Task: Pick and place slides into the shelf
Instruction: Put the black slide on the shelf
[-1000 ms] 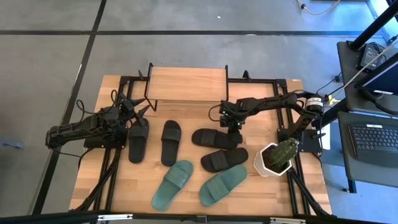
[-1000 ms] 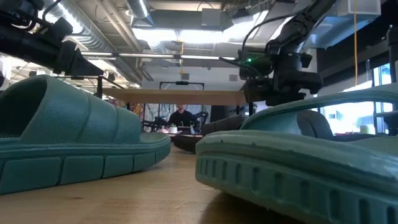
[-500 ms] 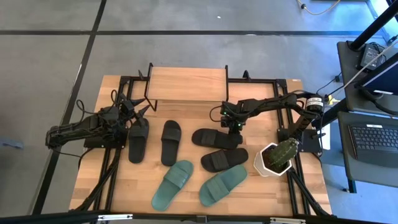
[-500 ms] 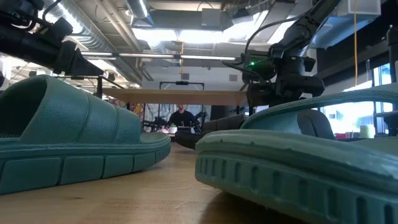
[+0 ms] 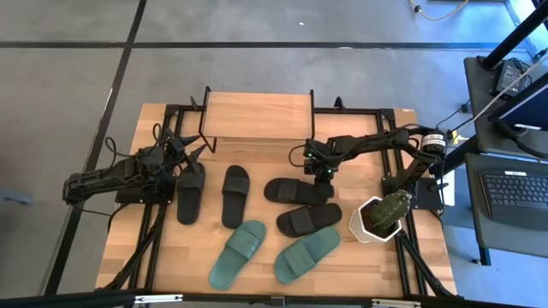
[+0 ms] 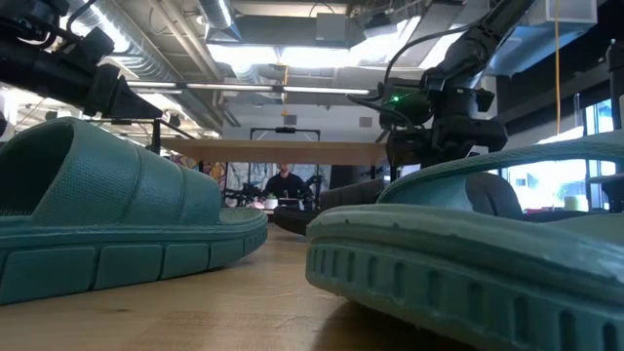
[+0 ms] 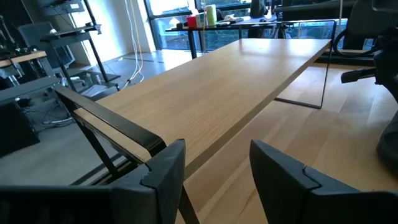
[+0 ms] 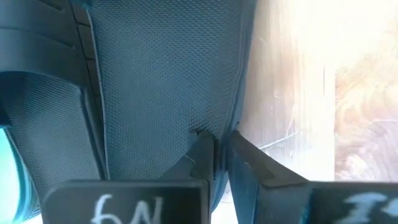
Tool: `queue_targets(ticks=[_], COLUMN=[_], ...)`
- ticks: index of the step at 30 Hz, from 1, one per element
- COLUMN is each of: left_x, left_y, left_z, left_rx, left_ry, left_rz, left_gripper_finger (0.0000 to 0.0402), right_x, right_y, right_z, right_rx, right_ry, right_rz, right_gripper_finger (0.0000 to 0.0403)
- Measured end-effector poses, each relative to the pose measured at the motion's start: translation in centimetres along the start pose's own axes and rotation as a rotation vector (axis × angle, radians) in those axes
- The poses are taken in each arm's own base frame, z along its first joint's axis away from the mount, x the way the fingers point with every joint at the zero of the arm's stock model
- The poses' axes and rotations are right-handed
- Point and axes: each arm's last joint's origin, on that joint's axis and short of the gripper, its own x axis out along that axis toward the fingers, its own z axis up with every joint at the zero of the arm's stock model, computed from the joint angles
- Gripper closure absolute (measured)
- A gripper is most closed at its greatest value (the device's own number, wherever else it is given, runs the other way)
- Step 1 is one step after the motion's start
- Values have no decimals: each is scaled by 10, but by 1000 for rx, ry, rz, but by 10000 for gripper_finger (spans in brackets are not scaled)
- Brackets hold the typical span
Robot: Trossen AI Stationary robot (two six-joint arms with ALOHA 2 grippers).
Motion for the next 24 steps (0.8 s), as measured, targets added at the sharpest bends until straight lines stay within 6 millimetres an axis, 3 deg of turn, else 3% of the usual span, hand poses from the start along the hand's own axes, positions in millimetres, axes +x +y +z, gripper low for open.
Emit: queue_targets(ticks=[11,24], left_x=[0,0], left_y=[0,0], left_z=[0,0], left_rx=[0,0], left_ry=[-1,0], left_rz=[0,0], left_gripper_finger=[230,230], right_x=[-13,-49], right_y=[5,22], right_z=[15,47], right_rx=[41,14], right_ry=[6,13], right_rz=[-1,-39], right_gripper_finger=[375,375])
